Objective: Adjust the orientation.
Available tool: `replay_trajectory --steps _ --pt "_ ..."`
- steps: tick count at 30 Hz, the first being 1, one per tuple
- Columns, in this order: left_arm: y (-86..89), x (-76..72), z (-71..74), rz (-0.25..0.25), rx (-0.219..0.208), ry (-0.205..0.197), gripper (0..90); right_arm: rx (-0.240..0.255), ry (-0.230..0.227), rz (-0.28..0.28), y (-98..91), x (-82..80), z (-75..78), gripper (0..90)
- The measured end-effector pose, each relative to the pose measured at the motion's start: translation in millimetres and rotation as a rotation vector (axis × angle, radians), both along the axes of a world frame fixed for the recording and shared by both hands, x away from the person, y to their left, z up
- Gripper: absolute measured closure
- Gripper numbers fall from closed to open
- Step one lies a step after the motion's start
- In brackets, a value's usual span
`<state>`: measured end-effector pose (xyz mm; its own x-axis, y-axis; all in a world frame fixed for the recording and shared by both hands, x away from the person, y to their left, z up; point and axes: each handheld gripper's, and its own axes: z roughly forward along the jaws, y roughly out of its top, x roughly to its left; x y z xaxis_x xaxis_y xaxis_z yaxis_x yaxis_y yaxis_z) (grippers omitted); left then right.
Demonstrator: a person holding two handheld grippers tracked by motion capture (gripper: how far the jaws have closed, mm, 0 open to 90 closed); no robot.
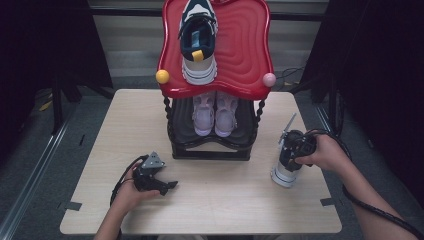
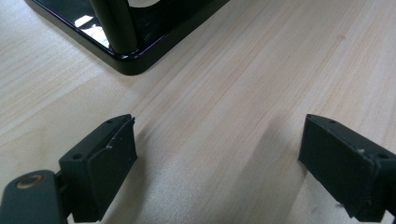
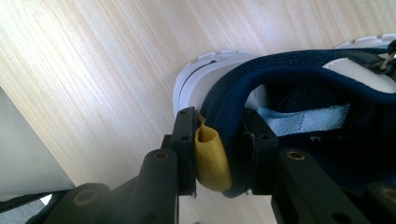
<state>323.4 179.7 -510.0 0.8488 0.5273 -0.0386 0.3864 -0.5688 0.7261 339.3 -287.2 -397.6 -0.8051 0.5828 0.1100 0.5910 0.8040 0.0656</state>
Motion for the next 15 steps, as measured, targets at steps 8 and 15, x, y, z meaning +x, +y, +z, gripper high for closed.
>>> replay_trajectory --steps 8,15 --pt "0.1 0.0 0.0 0.0 0.0 0.0 10.4 -0.008 0.0 -0.004 0.5 1.1 -0.1 69.8" --pt "0.2 0.1 0.2 0.001 0.001 0.002 10.4 -0.03 -0.011 0.035 2.6 -4.3 0.6 71.6"
